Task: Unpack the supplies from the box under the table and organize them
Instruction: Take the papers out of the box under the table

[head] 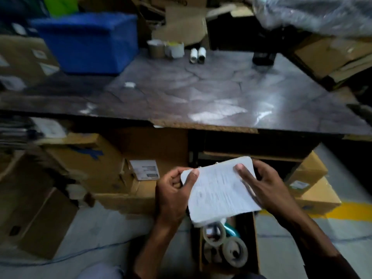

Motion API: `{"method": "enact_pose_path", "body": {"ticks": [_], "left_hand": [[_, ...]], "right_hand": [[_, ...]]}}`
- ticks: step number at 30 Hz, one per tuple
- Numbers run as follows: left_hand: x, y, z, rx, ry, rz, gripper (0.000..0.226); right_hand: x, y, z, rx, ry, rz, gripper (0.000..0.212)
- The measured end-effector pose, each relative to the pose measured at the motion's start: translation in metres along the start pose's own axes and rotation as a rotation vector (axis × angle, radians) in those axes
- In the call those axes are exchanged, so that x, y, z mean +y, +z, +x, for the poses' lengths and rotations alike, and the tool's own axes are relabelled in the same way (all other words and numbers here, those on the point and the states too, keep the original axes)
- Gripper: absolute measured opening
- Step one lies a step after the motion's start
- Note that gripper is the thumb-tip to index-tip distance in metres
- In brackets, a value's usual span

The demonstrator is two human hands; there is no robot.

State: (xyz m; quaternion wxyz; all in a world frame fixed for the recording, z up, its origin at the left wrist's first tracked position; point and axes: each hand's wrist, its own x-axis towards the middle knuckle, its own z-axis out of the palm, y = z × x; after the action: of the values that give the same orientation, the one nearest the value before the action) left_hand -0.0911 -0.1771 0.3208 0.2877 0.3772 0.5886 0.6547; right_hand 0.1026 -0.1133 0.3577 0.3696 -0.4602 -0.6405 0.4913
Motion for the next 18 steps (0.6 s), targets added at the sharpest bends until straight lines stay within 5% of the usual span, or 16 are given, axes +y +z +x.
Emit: {"method": "enact_pose_path", "body": {"ticks": [4,7,13,18], "left_hand": [[0.050,-0.045,0.007,0.239,0.080,-0.084,0.010],[0.078,-0.077,0.028,0.361,0.090,-0.115,0.013],[0.122,-0.129,0.089,0.384,0.081,-0.012,0.019],[0.122,-0.175,0.146,0.358,0.126,0.385,0.019]], "right_hand": [[-0.082,0.017,-0.008,-0.202,-0.061,0.139,0.027],[-0.127,0.043,0.017,-0.195,-0.135,0.132,0.024],[-0.180,0.112,0.100,-0.123,-0.181,0.194,0.021],[-0.189,0.169,0.168,-0.091,-0.091,0.227,0.026]]}}
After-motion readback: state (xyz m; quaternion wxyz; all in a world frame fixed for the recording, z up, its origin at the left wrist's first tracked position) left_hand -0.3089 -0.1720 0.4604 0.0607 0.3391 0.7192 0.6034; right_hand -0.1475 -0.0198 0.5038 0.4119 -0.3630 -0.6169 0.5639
